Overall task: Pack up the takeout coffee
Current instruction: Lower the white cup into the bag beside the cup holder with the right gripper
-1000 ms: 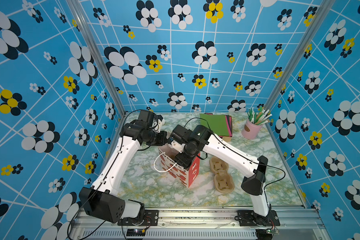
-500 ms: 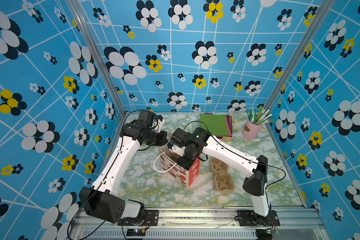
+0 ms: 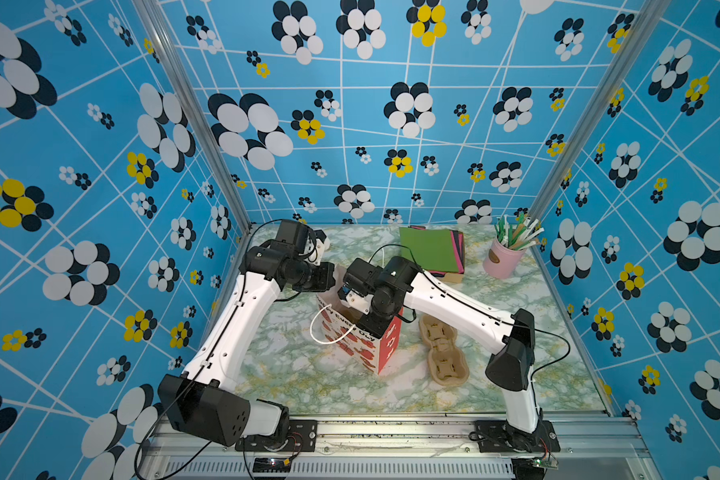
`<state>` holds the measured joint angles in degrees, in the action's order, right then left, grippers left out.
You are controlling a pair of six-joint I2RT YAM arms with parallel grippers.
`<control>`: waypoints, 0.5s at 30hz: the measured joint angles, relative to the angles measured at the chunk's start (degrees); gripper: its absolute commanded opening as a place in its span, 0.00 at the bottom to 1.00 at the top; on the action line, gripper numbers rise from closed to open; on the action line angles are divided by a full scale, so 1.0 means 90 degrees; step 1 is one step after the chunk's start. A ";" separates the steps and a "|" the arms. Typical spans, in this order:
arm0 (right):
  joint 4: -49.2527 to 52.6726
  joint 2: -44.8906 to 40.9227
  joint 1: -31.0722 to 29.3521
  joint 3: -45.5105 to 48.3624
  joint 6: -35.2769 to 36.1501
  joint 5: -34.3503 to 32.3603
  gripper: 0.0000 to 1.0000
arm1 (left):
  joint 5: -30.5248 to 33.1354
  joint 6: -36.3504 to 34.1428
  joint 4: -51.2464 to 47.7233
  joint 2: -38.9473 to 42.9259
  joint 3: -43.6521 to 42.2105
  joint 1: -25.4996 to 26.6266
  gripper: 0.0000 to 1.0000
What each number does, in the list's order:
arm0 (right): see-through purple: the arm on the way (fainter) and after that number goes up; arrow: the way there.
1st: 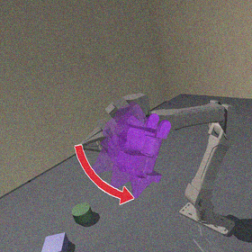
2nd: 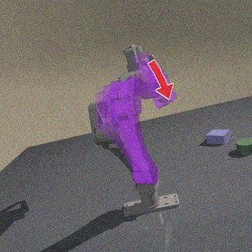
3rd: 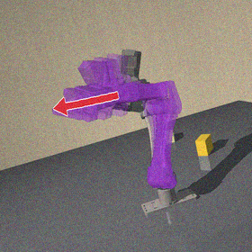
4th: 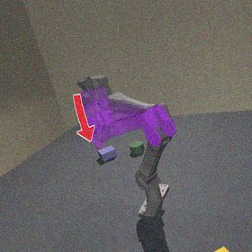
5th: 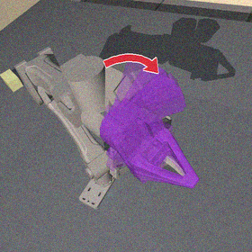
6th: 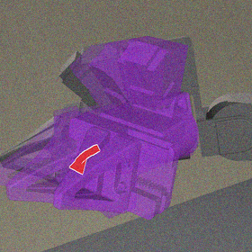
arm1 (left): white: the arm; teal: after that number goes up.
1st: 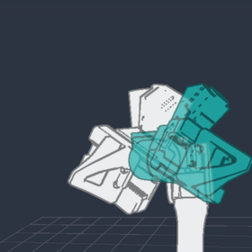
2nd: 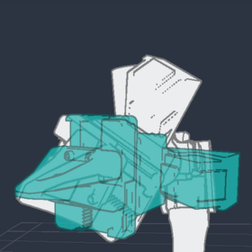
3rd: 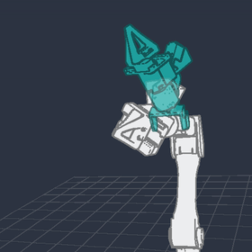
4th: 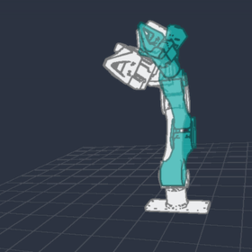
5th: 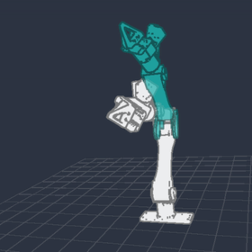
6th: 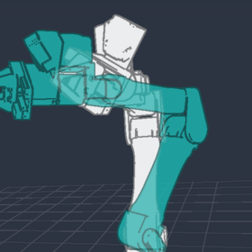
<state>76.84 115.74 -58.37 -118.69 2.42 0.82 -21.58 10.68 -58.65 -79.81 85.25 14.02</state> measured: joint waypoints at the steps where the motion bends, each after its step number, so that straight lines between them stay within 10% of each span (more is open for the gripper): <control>1: 0.0000 0.0000 0.0007 0.0005 0.0000 0.0000 0.72 | 0.0000 0.0000 0.0000 0.0000 0.0000 0.0000 0.00; 15: 0.0002 0.0233 0.0078 0.0007 0.0000 0.0000 0.74 | 0.0000 -0.0049 0.0000 0.0000 0.0000 0.0000 0.00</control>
<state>76.86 117.84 -57.67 -118.63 2.42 0.82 -21.58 10.24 -58.65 -79.81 85.25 14.02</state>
